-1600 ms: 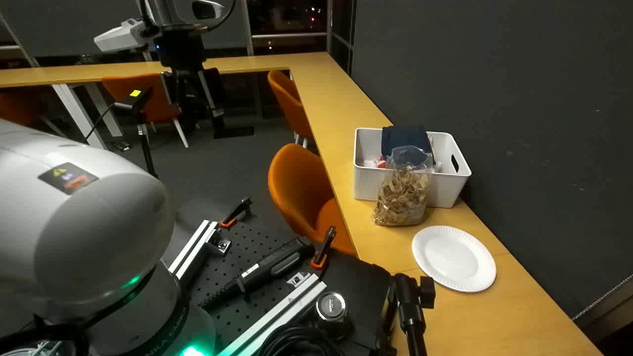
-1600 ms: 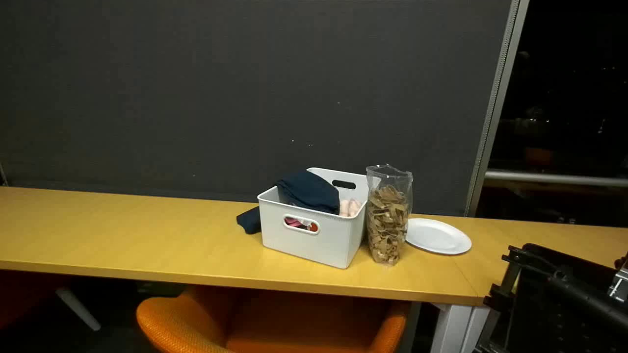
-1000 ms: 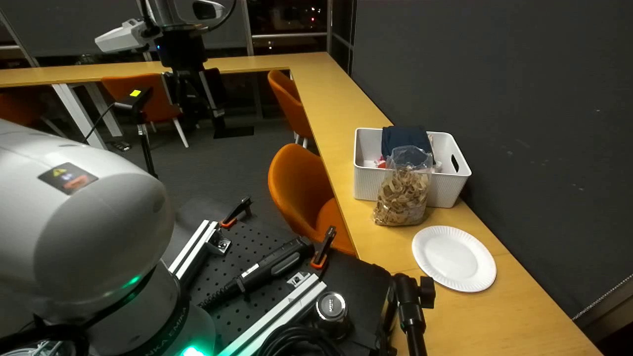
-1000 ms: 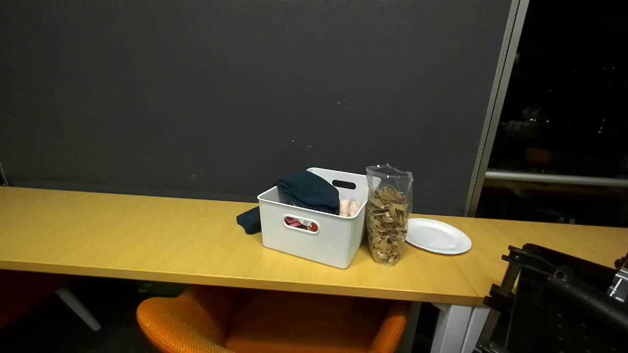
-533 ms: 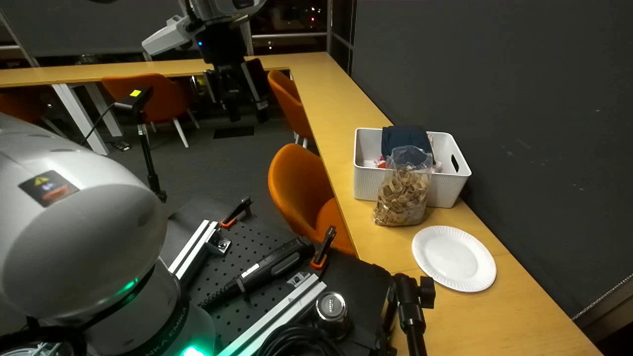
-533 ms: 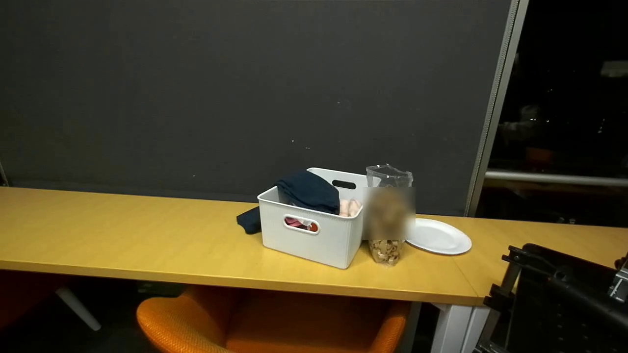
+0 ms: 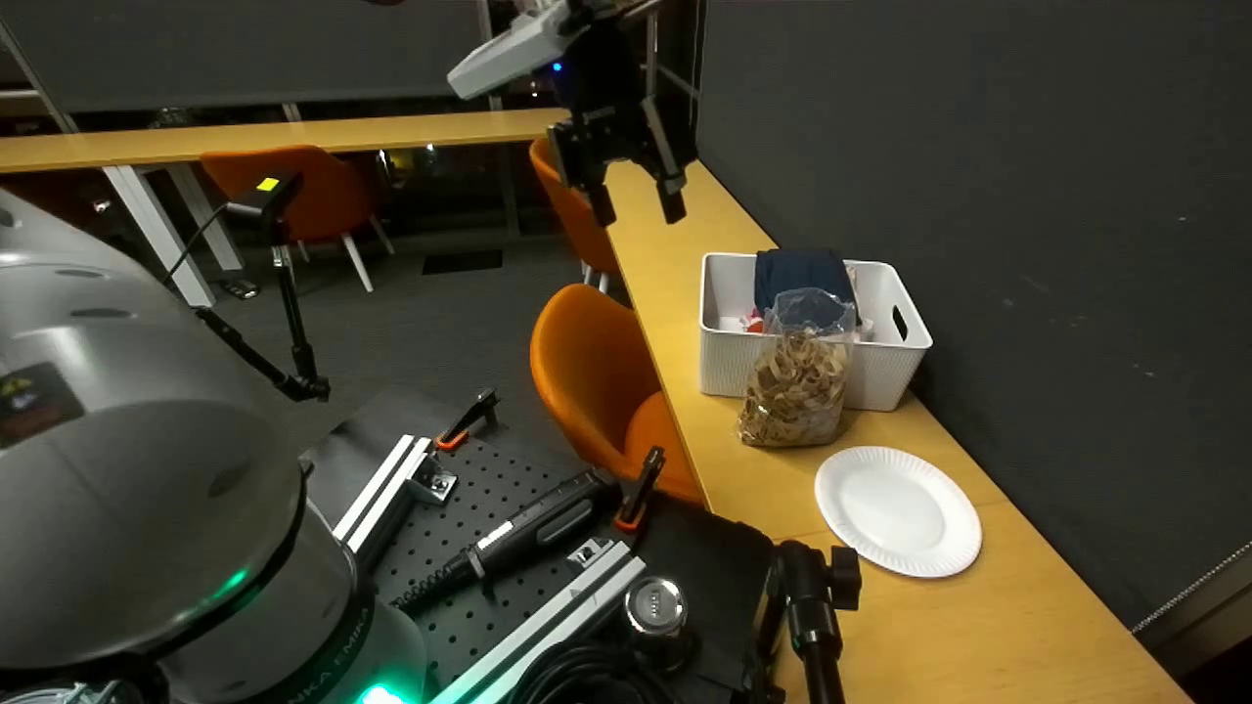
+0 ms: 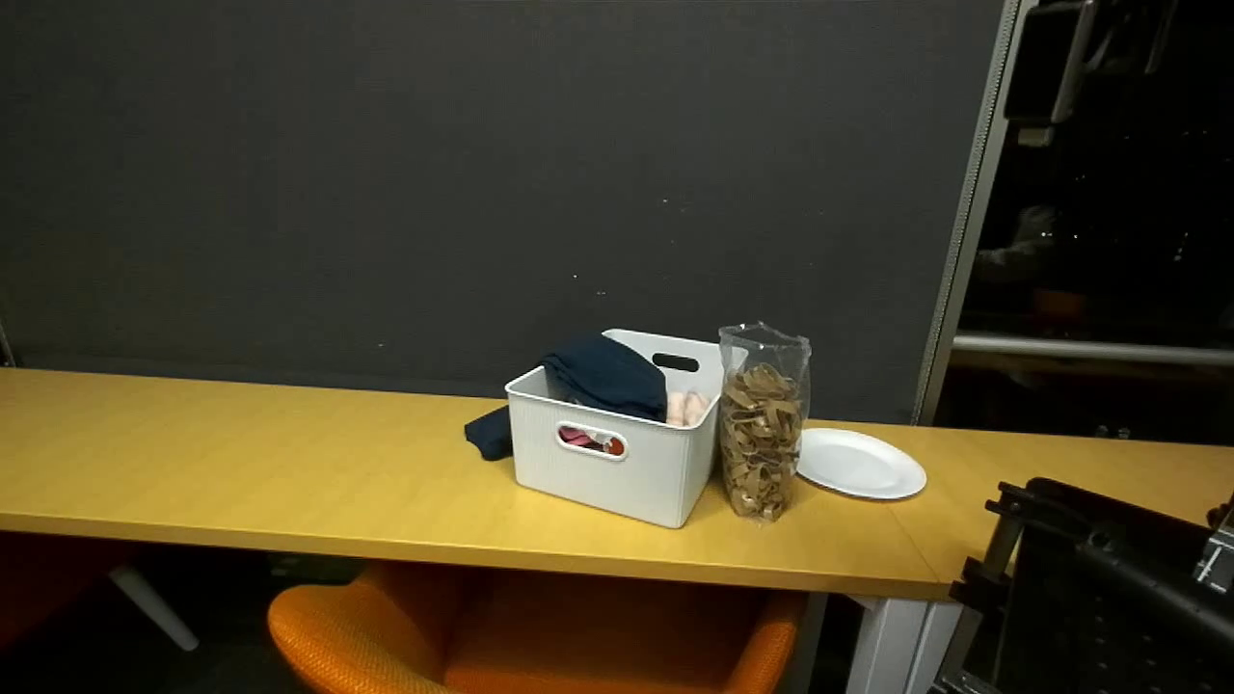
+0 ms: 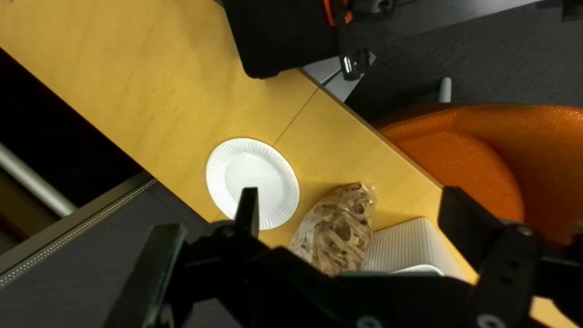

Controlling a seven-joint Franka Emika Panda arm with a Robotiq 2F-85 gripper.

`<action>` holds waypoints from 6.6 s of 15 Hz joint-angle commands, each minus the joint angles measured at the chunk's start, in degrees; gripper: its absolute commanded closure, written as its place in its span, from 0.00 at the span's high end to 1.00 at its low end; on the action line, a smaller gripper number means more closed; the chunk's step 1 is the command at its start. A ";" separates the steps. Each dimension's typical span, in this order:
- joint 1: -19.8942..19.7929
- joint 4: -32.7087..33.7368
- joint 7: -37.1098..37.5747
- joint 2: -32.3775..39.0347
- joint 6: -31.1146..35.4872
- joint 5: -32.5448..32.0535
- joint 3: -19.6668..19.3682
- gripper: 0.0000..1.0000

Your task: Put some rubber bands on the plate

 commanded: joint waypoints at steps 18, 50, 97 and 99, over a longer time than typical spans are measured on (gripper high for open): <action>-3.95 32.07 -31.38 48.14 24.14 18.24 -16.06 1.00; -2.49 47.15 -35.07 63.83 29.99 14.46 -14.35 0.22; -4.57 59.28 -37.33 80.87 29.42 12.54 -13.13 0.03; -4.39 58.57 -36.87 79.58 29.73 12.42 -13.41 0.03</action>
